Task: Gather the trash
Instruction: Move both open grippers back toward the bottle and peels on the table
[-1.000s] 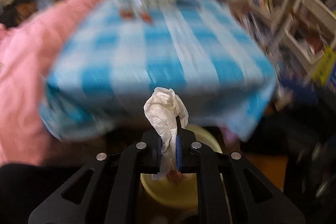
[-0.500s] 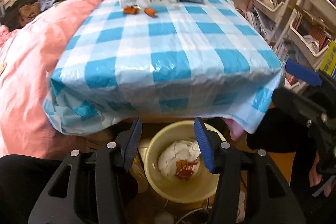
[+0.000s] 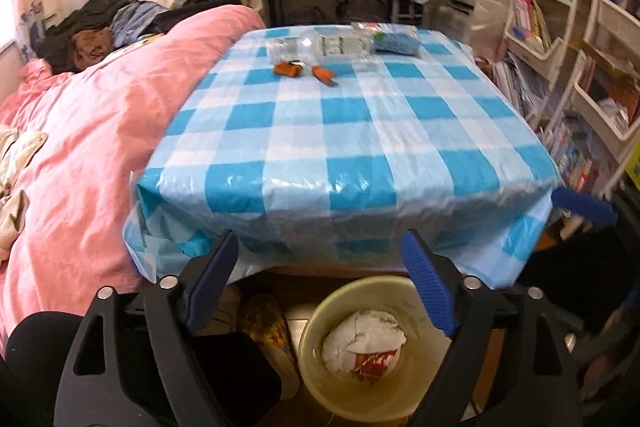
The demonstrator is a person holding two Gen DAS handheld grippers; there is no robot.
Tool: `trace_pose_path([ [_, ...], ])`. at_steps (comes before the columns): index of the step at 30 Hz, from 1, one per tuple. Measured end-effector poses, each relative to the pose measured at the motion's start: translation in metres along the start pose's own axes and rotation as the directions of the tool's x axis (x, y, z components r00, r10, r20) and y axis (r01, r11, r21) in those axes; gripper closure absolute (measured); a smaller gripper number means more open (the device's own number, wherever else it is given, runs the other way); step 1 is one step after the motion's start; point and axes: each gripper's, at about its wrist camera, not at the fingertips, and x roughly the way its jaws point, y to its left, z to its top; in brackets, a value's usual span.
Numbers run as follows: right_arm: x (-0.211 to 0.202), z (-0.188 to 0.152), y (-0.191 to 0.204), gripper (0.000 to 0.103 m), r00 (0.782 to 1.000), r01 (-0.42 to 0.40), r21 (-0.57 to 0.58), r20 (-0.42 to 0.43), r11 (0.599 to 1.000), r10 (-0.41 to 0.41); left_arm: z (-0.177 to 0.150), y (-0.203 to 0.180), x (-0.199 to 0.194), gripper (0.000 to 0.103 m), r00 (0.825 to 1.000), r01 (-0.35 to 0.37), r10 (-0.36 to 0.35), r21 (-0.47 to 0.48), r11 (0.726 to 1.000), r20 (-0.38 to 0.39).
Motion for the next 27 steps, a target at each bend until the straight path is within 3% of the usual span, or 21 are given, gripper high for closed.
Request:
trace_pose_path([
  [16,0.025,0.009,0.002,0.013,0.999,0.005,0.021,-0.053,1.000,-0.004,0.032,0.026,0.008,0.012,0.998,-0.015,0.024,-0.151,0.988,0.056],
  [27,0.036,0.006,0.017,0.013,0.998,0.010,-0.030,-0.060,0.999,-0.011,0.072,0.025,0.027,0.009,0.997,-0.027,0.038,-0.159,0.987,0.065],
])
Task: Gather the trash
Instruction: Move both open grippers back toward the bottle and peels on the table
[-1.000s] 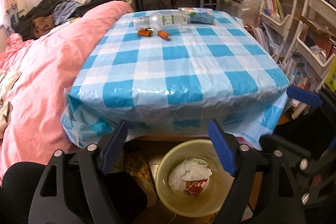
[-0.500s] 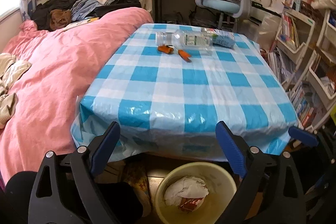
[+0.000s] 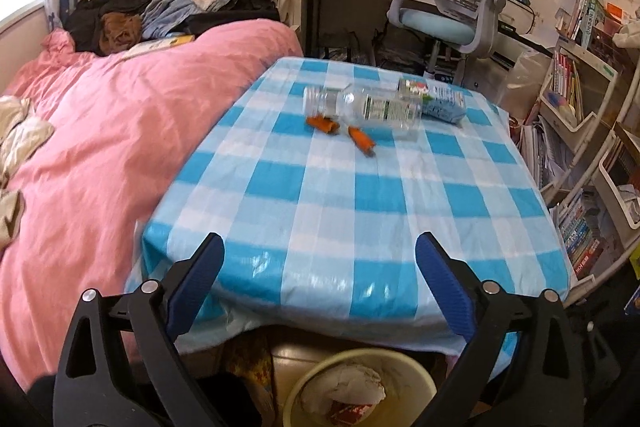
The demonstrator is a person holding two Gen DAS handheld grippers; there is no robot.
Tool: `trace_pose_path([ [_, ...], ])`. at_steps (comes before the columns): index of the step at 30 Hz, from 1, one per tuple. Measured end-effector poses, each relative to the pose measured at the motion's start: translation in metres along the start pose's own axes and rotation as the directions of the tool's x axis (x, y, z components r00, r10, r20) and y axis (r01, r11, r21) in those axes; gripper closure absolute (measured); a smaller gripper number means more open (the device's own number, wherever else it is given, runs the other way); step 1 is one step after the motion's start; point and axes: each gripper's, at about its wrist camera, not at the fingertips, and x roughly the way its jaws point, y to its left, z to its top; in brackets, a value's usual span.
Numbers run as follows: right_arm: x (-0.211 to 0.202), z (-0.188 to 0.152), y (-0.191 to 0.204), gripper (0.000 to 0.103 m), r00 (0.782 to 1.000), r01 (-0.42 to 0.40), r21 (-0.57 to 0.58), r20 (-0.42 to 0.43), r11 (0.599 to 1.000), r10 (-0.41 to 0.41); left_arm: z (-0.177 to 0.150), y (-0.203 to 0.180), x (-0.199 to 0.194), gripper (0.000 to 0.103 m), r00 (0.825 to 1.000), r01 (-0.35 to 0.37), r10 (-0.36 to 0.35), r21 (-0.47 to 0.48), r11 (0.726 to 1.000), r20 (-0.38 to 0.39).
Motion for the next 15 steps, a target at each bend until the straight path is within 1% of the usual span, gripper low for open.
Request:
trace_pose_path([
  [3,0.001,0.002,0.002,0.013,1.000,0.010,-0.013,0.009,1.000,-0.010,0.013,-0.001,0.003,0.008,1.000,-0.001,0.001,0.019,1.000,0.015],
  [5,0.003,0.003,0.003,0.012,1.000,0.013,-0.016,0.012,1.000,-0.013,0.017,0.001,0.004,0.008,1.000,-0.004,0.003,0.025,1.000,0.012],
  [10,0.012,0.009,0.009,0.012,1.000,0.009,-0.018,-0.002,1.000,-0.009,0.024,0.016,0.020,0.008,0.998,0.001,0.000,0.006,1.000,-0.057],
  [11,0.014,0.011,0.010,0.012,1.000,0.002,-0.017,-0.005,1.000,-0.002,0.029,0.017,0.023,0.008,0.998,-0.005,0.006,0.025,1.000,-0.062],
  [13,0.016,0.014,0.013,0.012,1.000,-0.003,-0.019,-0.002,1.000,0.003,0.038,0.014,0.032,0.008,0.997,-0.018,0.025,0.093,0.996,-0.075],
  [15,0.018,0.016,0.014,0.011,1.000,-0.013,-0.017,0.002,1.000,0.013,0.051,0.012,0.045,0.008,0.995,-0.038,0.052,0.165,0.986,-0.080],
])
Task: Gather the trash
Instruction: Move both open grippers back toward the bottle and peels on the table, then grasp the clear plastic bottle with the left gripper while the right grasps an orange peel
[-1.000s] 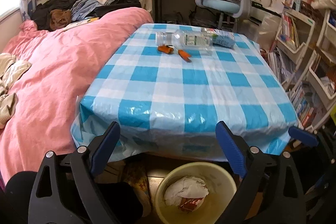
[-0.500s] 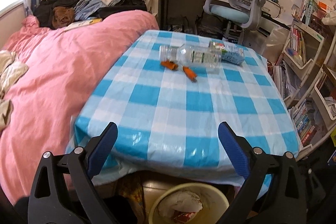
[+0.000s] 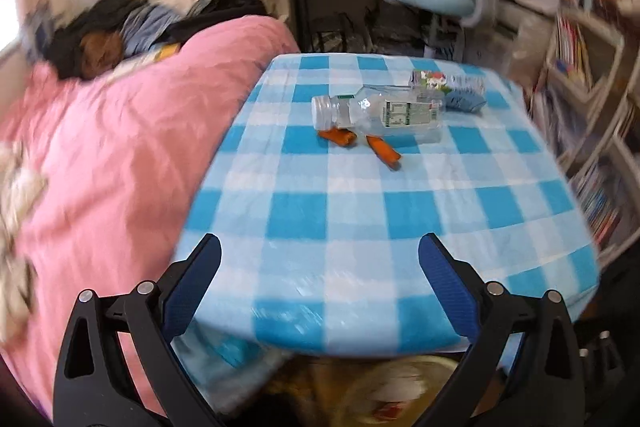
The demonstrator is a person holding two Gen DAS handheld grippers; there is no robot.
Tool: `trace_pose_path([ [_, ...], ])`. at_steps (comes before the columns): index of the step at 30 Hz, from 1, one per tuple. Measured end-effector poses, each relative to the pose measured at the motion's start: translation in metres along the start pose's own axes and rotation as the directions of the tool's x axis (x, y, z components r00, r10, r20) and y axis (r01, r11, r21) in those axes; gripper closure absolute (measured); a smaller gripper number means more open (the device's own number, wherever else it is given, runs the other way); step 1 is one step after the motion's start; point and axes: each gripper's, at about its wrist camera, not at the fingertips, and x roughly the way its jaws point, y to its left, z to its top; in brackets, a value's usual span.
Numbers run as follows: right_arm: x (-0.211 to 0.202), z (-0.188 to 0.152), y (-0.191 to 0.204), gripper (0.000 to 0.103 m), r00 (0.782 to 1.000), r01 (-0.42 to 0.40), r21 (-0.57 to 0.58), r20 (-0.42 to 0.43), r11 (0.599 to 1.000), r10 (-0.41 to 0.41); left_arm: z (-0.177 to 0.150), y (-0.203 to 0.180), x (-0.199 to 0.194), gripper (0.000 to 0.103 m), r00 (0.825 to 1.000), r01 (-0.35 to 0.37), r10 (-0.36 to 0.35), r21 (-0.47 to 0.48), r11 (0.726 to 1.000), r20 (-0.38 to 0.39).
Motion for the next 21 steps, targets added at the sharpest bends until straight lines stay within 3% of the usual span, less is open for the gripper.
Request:
trace_pose_path([
  [5,0.002,0.001,-0.003,0.011,1.000,-0.021,0.022,-0.001,1.000,0.021,0.034,0.003,0.031,0.008,1.000,-0.010,0.010,0.051,0.999,-0.002],
  [10,0.004,0.004,-0.015,0.011,0.999,-0.046,0.075,0.003,0.996,0.046,0.071,-0.021,0.073,0.008,0.999,0.002,-0.011,0.217,0.976,0.037],
  [15,0.009,0.006,-0.026,0.010,0.996,-0.082,0.122,-0.005,0.989,0.084,0.095,-0.066,0.103,0.008,0.996,0.003,-0.041,0.402,0.915,0.085],
  [21,0.016,0.016,-0.038,0.010,0.995,-0.099,0.144,-0.006,0.985,0.101,0.103,-0.124,0.134,0.008,0.995,-0.035,-0.033,0.614,0.789,0.099],
])
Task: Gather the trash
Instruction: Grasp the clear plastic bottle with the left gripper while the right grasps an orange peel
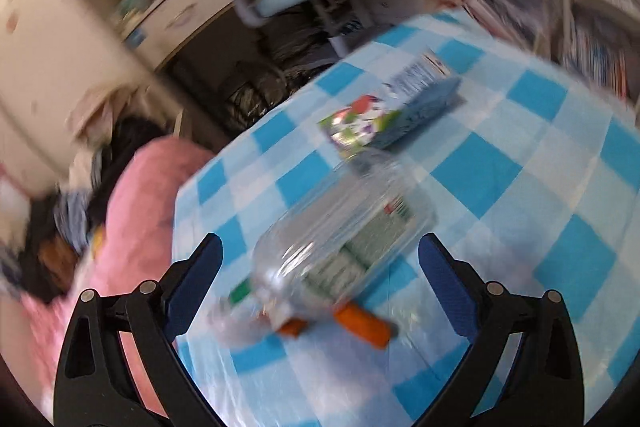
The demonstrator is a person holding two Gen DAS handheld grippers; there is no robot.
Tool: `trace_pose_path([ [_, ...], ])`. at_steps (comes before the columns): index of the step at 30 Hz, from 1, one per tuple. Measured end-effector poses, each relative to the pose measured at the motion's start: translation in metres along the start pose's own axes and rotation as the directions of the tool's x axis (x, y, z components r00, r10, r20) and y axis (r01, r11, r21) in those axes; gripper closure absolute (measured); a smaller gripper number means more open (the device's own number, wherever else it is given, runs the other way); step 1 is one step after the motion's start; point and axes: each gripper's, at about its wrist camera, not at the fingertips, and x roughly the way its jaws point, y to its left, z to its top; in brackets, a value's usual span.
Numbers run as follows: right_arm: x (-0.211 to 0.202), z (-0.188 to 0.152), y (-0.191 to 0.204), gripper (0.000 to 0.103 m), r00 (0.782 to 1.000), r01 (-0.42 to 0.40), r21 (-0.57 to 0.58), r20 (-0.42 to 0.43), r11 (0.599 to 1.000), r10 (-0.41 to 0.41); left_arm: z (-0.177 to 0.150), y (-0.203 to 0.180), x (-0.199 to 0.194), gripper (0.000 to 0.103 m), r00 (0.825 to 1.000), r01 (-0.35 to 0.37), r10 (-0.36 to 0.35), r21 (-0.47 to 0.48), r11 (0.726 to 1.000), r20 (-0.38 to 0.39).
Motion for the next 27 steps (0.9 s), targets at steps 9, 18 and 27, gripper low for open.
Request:
trace_pose_path([
  [9,0.017,0.030,-0.012,0.010,1.000,0.003,-0.034,-0.008,0.999,-0.004,0.009,0.050,0.058,0.025,0.981,0.006,-0.054,-0.251,0.968,-0.186],
  [18,0.055,0.102,-0.012,0.010,0.999,-0.018,-0.192,0.022,0.981,0.023,-0.057,0.162,0.084,0.043,0.932,0.092,-0.317,-0.727,0.681,-0.178],
  [27,0.138,0.150,-0.044,0.044,0.997,0.006,-0.158,-0.077,0.987,-0.018,-0.056,0.143,0.086,0.047,0.907,0.120,-0.355,-0.672,0.731,-0.225],
])
